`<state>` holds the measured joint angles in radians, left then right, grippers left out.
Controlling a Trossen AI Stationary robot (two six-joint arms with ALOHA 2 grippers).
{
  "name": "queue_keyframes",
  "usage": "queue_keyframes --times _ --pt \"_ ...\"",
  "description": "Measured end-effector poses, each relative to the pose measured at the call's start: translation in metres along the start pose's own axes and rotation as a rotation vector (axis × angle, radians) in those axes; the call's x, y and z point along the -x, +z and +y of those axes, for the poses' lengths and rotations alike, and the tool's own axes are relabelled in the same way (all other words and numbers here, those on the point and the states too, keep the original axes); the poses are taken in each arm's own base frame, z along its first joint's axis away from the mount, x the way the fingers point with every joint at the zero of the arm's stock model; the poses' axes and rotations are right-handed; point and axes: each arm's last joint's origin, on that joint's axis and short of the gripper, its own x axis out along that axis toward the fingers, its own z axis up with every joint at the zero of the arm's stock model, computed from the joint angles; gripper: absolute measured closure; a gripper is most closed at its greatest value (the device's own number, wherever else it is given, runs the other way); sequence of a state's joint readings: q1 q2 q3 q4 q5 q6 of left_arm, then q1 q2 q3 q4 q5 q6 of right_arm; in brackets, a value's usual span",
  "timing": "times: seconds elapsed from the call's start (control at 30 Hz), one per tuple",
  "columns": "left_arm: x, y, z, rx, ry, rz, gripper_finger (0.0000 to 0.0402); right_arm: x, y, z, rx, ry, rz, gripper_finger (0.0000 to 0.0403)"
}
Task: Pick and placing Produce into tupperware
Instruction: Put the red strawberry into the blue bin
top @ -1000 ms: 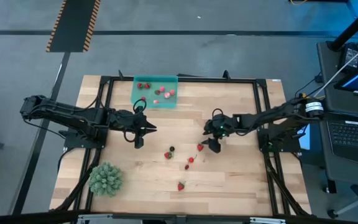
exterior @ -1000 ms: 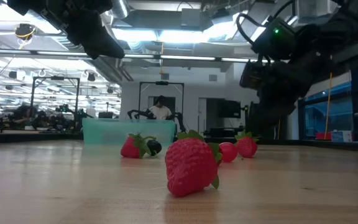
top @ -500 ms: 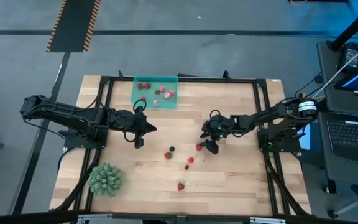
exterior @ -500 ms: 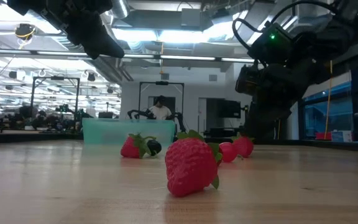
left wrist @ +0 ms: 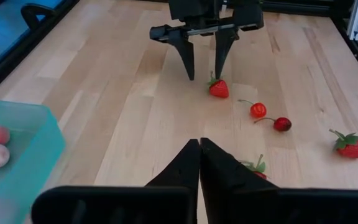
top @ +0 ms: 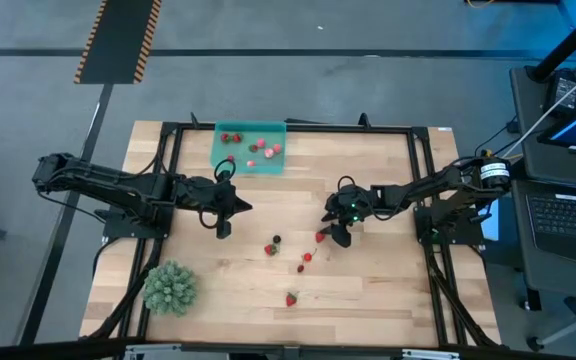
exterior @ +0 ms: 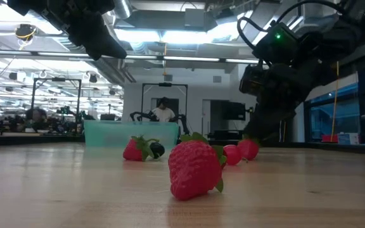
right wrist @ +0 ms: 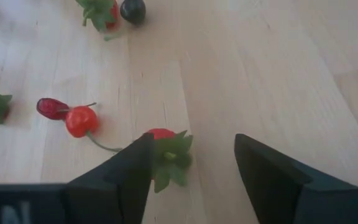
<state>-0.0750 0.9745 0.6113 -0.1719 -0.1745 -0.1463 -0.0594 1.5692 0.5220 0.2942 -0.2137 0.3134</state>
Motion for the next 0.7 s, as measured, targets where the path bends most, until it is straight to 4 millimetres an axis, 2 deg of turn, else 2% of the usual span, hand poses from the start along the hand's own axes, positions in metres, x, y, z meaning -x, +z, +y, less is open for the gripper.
queue_keyframes --times 0.17,0.33,0.7 --pt "0.0000 -0.0001 0.0000 0.000 0.000 0.000 0.0384 0.0000 -0.0029 -0.0009 -0.026 -0.008 0.028 0.0230" --pt "0.0000 0.0000 0.0000 0.000 0.000 0.000 0.0374 0.0000 -0.0012 -0.0003 -0.021 -0.003 0.011 0.0262" --pt "0.0000 0.0000 0.0000 0.000 0.000 0.000 0.0360 0.0000 -0.0001 0.0000 -0.019 0.001 0.000 0.0277"
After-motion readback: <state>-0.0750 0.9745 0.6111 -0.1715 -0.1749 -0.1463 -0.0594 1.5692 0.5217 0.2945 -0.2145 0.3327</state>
